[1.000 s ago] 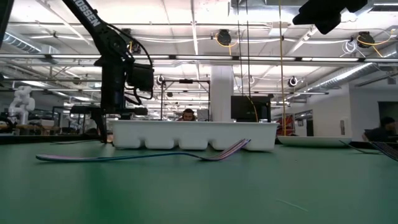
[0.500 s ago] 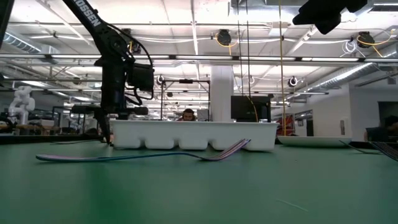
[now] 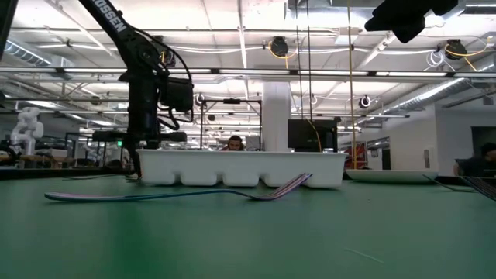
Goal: Sort silverware
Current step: Put the blue spoon into the silverware tray
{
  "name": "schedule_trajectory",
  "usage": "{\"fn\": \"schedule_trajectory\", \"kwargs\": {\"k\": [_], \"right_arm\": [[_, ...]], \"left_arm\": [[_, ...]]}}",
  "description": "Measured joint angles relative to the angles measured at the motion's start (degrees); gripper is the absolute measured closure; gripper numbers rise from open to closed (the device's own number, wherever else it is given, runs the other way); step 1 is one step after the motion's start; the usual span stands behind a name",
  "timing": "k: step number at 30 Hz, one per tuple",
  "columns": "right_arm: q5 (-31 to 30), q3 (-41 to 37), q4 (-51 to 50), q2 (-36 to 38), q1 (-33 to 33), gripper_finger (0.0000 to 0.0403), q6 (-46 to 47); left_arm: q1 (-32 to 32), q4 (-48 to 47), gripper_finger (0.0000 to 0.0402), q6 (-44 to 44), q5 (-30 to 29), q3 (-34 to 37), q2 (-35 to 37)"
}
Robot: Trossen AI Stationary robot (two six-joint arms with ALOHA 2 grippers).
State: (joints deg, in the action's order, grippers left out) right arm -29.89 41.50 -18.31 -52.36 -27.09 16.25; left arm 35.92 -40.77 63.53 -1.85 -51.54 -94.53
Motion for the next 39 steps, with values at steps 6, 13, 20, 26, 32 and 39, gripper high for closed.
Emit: {"fn": "schedule_trajectory", "kwargs": {"k": [6,13,20,26,32,39], "right_arm": [[-0.02,0.0,0.0,0.0,0.0,0.0277,0.0],[0.01,0.0,-0.04,0.0,0.0,0.0277,0.24],[0.07,0.0,-0.25,-0.02,0.0,0.0277,1.27],[0.03,0.0,0.42,-0.02,0.0,0.0277,1.53],[0.01,0.0,1.68,-0.02,0.0,0.0277,0.68],[0.01,0.0,2.96,-0.04,-0.02,0.0277,-1.97]], "left_arm": [[-0.07,-1.63,0.0397,-1.43,-0.35,-3.81,2.46],[-1.48,-7.26,0.0398,-2.45,-0.28,-10.01,5.98],[-7.67,-8.81,0.0399,-1.05,1.85,-16.34,6.33],[-12.87,-1.86,0.0399,3.33,2.32,-18.14,6.31],[-15.57,2.48,0.0399,5.87,2.31,-18.17,4.84],[-16.35,2.98,0.0399,6.62,3.44,-18.17,0.13]]}}
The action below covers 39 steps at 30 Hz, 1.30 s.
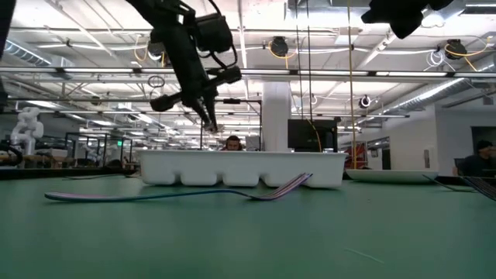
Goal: Sort silverware
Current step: Put the blue spoon into the silverware tray
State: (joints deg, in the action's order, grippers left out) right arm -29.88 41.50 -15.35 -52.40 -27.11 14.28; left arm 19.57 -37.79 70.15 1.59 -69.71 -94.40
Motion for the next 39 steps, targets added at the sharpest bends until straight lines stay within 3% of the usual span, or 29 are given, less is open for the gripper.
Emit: {"fn": "schedule_trajectory", "kwargs": {"k": [22,39], "right_arm": [[-0.09,0.0,0.84,-0.02,0.02,0.0277,-1.92],[-0.05,0.0,0.72,-0.02,0.04,0.0277,-1.92]], "left_arm": [[-0.11,4.01,0.0397,-1.52,5.59,0.02,-13.36],[0.81,4.71,0.0314,-3.58,7.21,0.02,-13.32]]}}
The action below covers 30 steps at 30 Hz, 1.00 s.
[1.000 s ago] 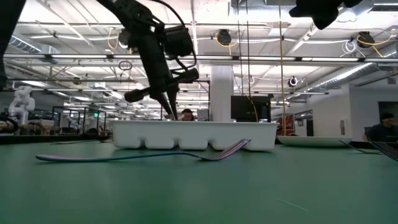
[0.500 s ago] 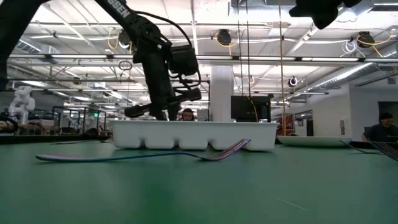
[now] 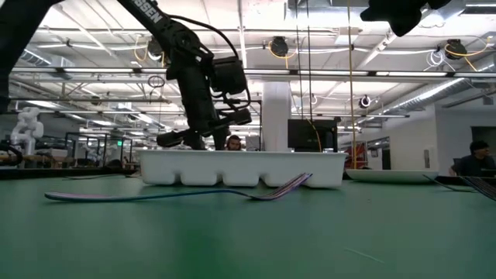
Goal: Sort silverware
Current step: Put the blue spoon into the silverware tray
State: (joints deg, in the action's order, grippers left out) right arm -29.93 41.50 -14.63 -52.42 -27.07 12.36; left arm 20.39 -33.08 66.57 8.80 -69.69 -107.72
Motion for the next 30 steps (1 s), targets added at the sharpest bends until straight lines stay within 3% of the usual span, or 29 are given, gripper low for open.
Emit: {"fn": "schedule_trajectory", "kwargs": {"k": [11,19,24,30], "right_arm": [[0.02,0.0,-0.15,0.0,0.0,0.0277,0.0],[0.32,0.01,-0.77,0.0,-0.02,0.0277,1.49],[0.45,0.0,-1.21,0.0,-0.02,0.0277,1.95],[0.47,0.01,-1.57,0.0,-0.02,0.0277,1.97]], "left_arm": [[0.98,-4.9,0.0311,-8.81,-0.22,-7.33,0.16],[-0.92,-20.45,0.0311,-17.77,-1.52,-16.03,5.59],[-4.7,-30.15,0.0311,-21.11,-3.26,-16.74,13.57],[-15.93,-41.66,0.0311,-21.59,-5.71,-16.72,21.9]]}}
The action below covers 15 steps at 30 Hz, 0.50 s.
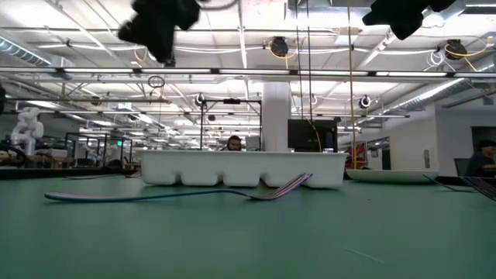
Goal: Sort silverware
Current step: Put the blue spoon into the silverware tray
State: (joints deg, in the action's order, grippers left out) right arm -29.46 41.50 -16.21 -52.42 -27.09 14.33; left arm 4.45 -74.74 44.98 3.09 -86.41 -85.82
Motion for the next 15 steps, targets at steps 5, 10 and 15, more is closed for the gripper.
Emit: {"fn": "schedule_trajectory", "kwargs": {"k": [5,10,15], "right_arm": [[0.01,0.02,-0.02,0.0,0.0,0.0277,1.16],[2.19,0.02,-0.38,0.0,0.0,0.0277,2.49],[4.33,0.0,-0.46,0.0,-0.02,0.0277,3.23]], "left_arm": [[-10.04,-3.06,0.0311,8.17,-1.49,0.0,2.45],[-18.37,-1.35,0.0311,10.24,-5.32,0.09,1.28],[-25.58,2.01,0.0311,12.49,-4.64,1.46,-1.54]]}}
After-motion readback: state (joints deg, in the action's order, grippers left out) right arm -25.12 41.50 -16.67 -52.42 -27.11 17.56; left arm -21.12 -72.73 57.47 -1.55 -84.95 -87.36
